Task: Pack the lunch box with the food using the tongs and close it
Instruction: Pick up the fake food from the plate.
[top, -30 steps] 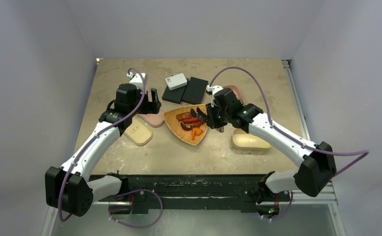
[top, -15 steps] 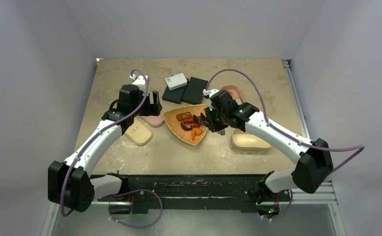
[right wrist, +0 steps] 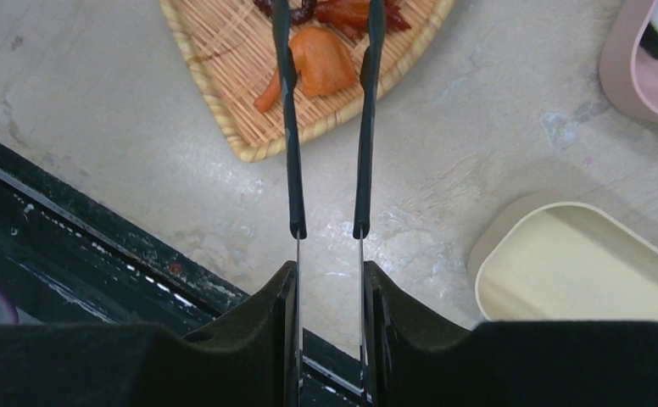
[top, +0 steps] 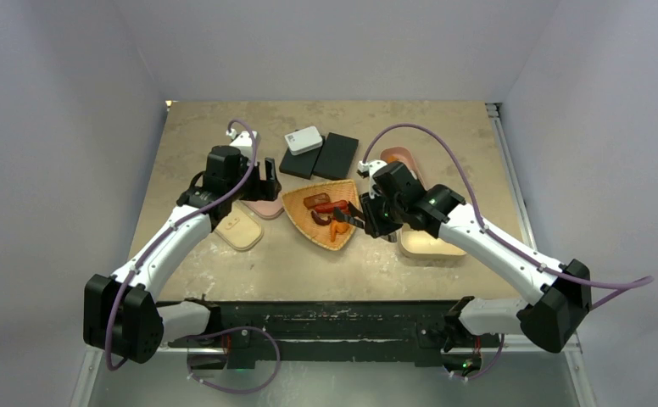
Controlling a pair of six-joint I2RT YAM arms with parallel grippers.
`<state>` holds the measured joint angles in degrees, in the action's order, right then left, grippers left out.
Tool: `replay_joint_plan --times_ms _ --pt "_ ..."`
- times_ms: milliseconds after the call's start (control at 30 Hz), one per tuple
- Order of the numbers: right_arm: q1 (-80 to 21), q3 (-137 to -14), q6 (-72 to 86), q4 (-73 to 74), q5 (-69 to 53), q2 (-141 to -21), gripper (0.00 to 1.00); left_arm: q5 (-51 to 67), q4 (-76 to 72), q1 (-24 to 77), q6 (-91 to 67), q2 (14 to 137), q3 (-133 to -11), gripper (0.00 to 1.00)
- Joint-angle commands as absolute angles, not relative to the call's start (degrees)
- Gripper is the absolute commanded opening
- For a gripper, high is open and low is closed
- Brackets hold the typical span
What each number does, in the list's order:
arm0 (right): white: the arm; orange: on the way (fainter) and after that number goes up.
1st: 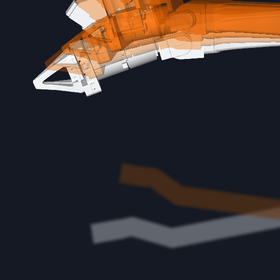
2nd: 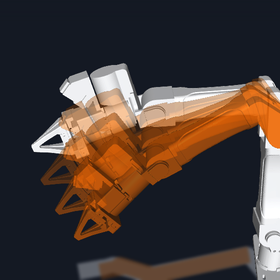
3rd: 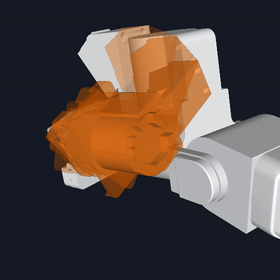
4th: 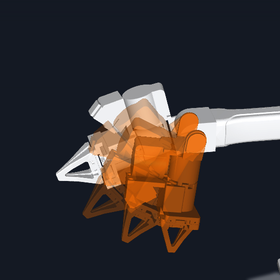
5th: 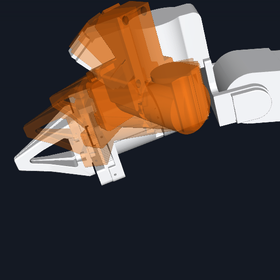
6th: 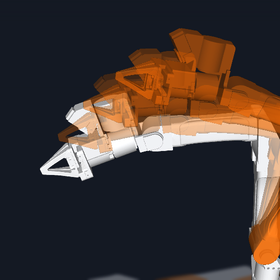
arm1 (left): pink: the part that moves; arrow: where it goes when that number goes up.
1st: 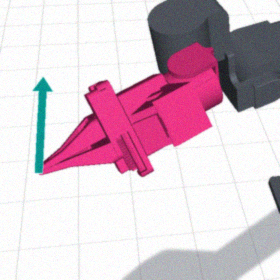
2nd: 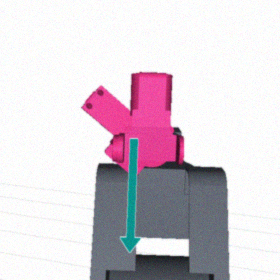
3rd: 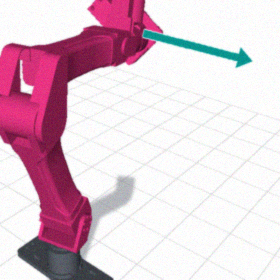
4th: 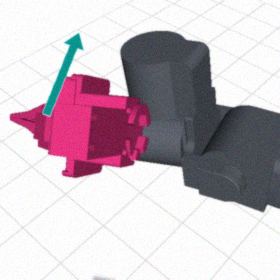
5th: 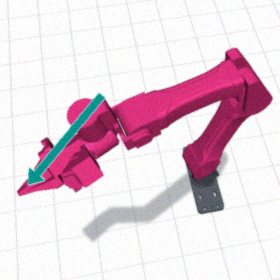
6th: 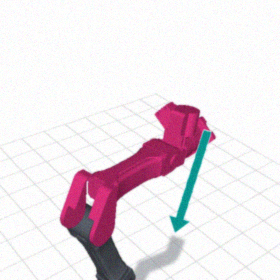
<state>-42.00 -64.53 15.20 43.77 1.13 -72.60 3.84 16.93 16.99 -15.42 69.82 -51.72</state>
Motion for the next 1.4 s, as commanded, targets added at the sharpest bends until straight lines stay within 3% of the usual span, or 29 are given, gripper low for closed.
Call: replay_joint_plan --times_ms 0,600,633,667,700,1367 --pt "-42.53 -63.52 14.70 42.94 0.09 -72.51 0.34 5.44 15.47 16.70 -15.86 70.23 -51.47 0.79" --pt "-43.68 -61.83 16.67 45.85 -0.81 -73.64 0.36 5.63 15.39 16.70 -15.91 69.54 -51.48 0.79" --pt "-43.68 -61.87 16.77 46.11 -0.76 -59.80 0.36 5.64 15.39 16.70 -15.95 69.52 -51.49 0.79" --pt "-43.68 -61.83 16.79 46.17 -0.74 -72.04 0.36 5.63 15.37 16.70 -15.96 69.52 -51.45 0.79" --pt "-43.75 -61.67 16.76 46.08 -0.74 -73.65 0.36 5.60 15.38 16.70 -15.91 69.50 -51.47 0.79" --pt "-44.30 -63.40 16.54 44.08 0.55 -75.50 0.35 5.45 15.38 16.70 -16.00 68.99 -51.47 0.79"
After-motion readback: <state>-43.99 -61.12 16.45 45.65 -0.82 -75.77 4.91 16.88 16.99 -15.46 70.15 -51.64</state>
